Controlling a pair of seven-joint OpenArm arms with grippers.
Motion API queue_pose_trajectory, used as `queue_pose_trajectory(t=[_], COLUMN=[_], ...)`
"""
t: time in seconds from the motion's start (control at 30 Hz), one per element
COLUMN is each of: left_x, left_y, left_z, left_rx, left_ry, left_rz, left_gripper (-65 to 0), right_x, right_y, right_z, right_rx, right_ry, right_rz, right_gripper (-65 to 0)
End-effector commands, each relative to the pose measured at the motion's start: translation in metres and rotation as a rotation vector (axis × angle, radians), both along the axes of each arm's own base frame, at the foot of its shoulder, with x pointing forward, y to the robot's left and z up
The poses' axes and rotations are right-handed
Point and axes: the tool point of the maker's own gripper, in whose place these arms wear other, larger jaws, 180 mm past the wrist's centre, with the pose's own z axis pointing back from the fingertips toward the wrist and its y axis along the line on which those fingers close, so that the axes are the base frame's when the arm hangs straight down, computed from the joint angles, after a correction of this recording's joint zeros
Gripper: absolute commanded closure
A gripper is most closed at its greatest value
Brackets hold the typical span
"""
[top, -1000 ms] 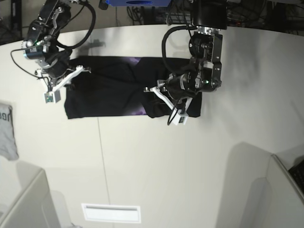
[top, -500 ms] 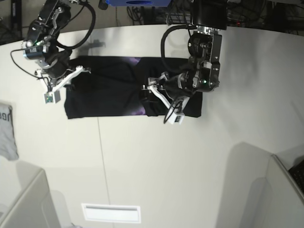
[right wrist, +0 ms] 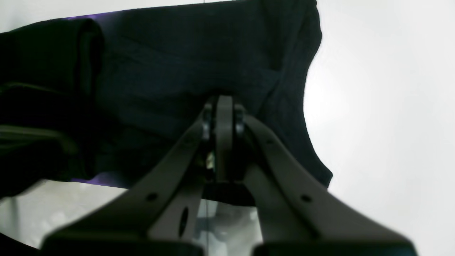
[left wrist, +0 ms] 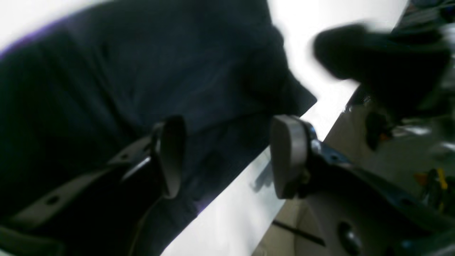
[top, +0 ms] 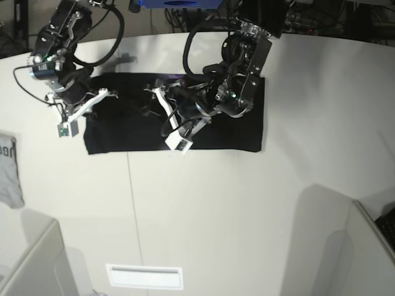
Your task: Fold the T-shirt properly
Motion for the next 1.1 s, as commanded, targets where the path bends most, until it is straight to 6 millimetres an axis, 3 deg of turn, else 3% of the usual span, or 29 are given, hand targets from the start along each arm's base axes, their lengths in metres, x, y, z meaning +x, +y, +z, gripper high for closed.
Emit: queue_pose_trajectory(t=[0.0,0.07,0.17,0.27,0.37,0.43,0.6,0.73,0.87,1.07], left_x=[0.008,0.012,0.017,0.015,0.006,-0.003,-0.029,-0.045,-0.046,-0.051], left_y=[0.007,0.038,0.110,0.181,0.249,0.291,0.379,0.415,0.416,0.413], left_z=[0.018,0.023,0.011,-0.004,-0.010,-0.008,0.005,-0.003,-0.014,-0.040], left_rx=[-0.024,0.000,0.077,0.173,0.261,0.325,0.473,0.616,0.652,0.622], left_ry=[-0.066,-0.098,-0.084,-0.057,-0.042,-0.063,-0.126,-0.096,-0.126,-0.105], left_rz=[0.018,0.086,0.259,0.411,0.557,0.610,0.721,0.747,0.702,0.722], left_gripper=[-31.8,-23.0,0.0,0.0,0.0,0.0,0.0,0.0,0.0,0.0], right_x=[0.011,0.014,0.020,0.022,0.019,0.018,0.017,0.025,0.026,0.028], right_y=[-0.006,-0.022,-0.043,-0.054,-0.065,-0.070,-0.076,-0.068,-0.057,-0.037], right_z=[0.014,0.019,0.023,0.016,0.004,-0.003,-0.017,-0.036,-0.055,-0.061], right_rx=[-0.015,-0.021,-0.023,-0.004,0.045,0.058,0.108,0.225,0.365,0.510], right_ry=[-0.061,-0.074,-0.072,0.011,0.103,0.137,0.195,0.226,0.260,0.241], right_rz=[-0.001,-0.059,-0.122,-0.153,-0.201,-0.183,-0.091,-0.069,-0.052,-0.027], right_gripper=[0.0,0.0,0.0,-0.8,-32.7,-47.7,-49.2,-49.2,-49.2,-49.2])
